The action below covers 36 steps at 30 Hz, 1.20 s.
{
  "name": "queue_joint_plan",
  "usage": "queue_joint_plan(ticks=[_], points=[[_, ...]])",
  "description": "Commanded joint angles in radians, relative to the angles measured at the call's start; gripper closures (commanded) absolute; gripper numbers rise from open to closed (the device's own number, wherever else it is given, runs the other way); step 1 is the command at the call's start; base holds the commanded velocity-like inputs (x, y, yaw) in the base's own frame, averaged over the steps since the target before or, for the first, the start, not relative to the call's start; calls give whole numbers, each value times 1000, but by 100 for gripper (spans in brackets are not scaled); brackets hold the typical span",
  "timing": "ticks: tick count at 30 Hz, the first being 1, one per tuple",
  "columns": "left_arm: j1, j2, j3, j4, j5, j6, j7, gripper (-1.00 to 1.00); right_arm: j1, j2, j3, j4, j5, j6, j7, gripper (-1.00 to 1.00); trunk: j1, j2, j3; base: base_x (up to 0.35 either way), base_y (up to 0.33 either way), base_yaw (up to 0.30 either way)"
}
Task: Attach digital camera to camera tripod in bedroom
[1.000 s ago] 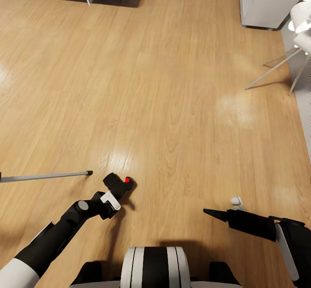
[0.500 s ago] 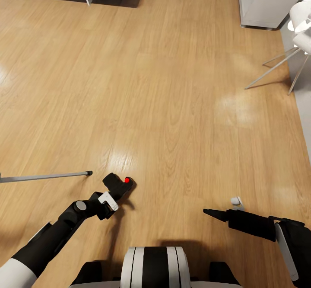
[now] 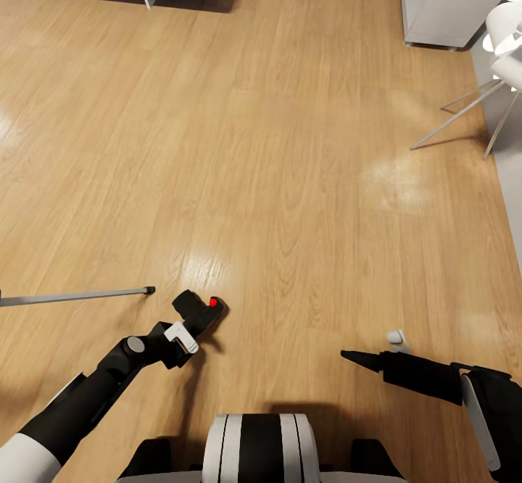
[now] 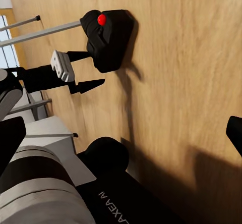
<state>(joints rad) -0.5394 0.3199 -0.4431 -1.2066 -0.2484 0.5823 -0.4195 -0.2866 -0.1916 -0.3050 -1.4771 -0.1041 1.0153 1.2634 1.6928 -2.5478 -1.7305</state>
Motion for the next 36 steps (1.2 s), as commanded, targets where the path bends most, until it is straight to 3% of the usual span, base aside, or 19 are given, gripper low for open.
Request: queue_joint_plan(ticks=[1, 36], points=[[-1, 0, -1, -2, -10, 2, -7, -100, 0, 0, 0, 0, -3, 6, 1, -100, 0, 0, -1, 0, 0, 0], [-1, -6, -13, -2, -10, 4, -5, -100, 0, 1, 1, 0, -4, 7, 4, -100, 0, 0, -1, 36, 0, 0]])
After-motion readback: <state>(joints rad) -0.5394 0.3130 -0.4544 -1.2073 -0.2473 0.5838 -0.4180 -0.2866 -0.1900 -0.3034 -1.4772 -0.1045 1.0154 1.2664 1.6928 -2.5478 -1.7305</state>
